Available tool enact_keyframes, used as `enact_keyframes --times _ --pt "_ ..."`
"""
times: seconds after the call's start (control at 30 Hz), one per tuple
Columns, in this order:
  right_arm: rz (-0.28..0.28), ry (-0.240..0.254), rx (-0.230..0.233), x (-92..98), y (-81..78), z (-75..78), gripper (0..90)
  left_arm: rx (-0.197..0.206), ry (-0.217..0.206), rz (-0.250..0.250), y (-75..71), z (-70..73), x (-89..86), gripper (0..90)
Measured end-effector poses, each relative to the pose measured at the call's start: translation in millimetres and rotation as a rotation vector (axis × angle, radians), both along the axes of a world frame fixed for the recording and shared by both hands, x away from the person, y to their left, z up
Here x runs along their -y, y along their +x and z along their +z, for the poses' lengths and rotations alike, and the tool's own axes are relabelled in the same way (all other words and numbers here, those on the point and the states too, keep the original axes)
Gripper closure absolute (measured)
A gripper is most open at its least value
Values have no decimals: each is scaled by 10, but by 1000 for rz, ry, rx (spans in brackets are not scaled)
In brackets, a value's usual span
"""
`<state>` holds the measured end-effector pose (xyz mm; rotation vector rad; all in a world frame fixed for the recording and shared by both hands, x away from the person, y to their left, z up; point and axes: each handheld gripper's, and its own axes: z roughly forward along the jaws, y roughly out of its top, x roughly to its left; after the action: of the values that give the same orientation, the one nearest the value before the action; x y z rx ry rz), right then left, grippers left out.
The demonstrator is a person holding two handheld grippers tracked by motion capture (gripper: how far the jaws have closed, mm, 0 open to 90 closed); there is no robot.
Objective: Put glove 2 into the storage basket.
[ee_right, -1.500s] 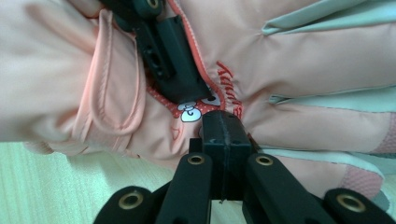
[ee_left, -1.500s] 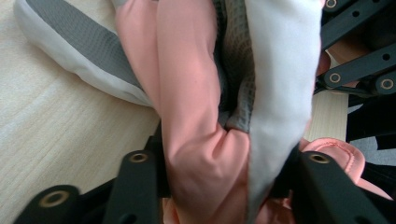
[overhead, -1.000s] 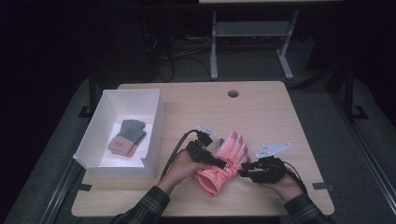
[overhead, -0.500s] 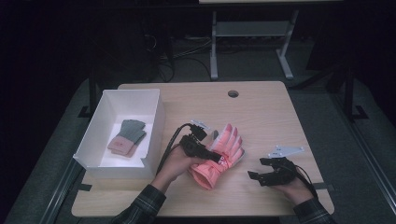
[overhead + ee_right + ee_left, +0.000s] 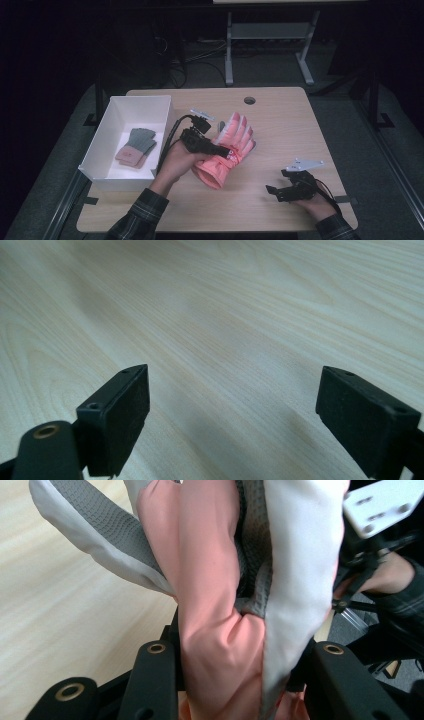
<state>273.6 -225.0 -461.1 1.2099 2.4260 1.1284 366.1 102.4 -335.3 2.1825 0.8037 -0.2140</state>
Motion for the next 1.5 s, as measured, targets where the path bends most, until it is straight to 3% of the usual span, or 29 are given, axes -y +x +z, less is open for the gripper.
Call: enact_keyframes --times 0.37,0.87,1.23,1.5 --pt "5 -14 10 -49 33 -1 137 34 15 60 11 374 -314 606" --pt "11 -10 27 -55 51 -3 137 103 -11 210 33 776 -1101 603" --pt "4 -12 48 -51 55 7 137 110 -5 380 56 710 -1785 603" --pt "0 -13 43 -49 72 -10 137 91 42 506 140 503 -2168 602"
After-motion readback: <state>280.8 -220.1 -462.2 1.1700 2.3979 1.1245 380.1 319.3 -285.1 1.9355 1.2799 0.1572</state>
